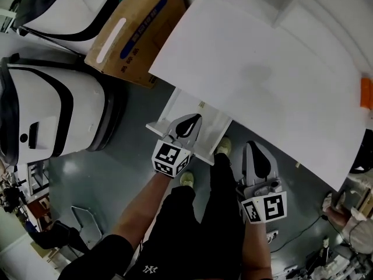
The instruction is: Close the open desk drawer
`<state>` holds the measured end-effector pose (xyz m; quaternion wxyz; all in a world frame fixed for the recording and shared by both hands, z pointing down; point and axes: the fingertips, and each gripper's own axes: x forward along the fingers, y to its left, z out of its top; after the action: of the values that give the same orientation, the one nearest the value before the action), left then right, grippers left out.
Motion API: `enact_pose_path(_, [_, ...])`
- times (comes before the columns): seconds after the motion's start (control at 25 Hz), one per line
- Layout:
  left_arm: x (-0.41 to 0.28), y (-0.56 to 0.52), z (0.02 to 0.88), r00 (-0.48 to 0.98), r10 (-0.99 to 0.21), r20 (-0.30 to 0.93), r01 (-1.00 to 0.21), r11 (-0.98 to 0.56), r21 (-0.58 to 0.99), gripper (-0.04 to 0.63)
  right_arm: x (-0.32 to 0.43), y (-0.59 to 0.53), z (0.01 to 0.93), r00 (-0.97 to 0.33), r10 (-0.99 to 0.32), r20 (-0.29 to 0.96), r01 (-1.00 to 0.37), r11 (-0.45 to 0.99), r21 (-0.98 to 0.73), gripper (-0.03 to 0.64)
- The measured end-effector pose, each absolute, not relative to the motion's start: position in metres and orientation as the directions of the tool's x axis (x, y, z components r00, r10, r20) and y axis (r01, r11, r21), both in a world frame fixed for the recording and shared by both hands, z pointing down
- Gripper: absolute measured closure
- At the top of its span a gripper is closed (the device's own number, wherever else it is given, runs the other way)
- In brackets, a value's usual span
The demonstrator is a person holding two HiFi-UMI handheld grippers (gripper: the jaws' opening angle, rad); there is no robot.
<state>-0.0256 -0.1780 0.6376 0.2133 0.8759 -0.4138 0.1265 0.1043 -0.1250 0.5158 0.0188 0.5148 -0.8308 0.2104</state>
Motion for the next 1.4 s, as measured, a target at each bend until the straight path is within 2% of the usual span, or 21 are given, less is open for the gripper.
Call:
enact_pose_path(0.56, [0.01, -0.133, 0.443, 0.754, -0.597, 0.274, -0.656, -0.683, 0.32, 0.595, 0.093, -0.107, 0.429, -0.438, -0.856, 0.277, -0.884, 0.354, -0.305, 0.594])
enact_pose_path(0.96, [0.011, -0.101, 0.322, 0.782, -0.592, 0.195, -0.622, -0.722, 0.302, 0.595, 0.076, -0.09, 0.326, -0.449, -0.875, 0.18, -0.883, 0.404, -0.239, 0.594])
enact_pose_path(1.4, [-0.009, -0.069, 0.243, 0.787, -0.599, 0.147, -0.614, -0.736, 0.287, 0.595, 0.051, -0.065, 0.24, -0.469, -0.878, 0.091, -0.874, 0.448, -0.188, 0.595])
